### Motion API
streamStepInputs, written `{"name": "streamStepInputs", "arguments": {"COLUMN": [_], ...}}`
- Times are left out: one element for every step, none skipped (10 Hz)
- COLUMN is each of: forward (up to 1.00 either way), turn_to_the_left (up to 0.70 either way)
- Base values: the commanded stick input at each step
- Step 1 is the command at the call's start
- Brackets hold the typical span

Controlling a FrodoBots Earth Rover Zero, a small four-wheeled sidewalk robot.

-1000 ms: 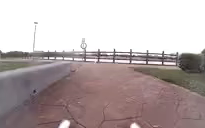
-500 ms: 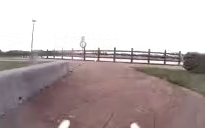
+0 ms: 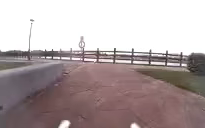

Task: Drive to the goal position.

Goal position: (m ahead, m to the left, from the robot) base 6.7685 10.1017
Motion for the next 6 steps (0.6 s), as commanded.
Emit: {"name": "streamStepInputs", "arguments": {"forward": [0.70,0.70,0.70,0.70,0.70,0.70], "turn_to_the_left": [0.07,0.07,0.07,0.28,0.42,0.42]}}
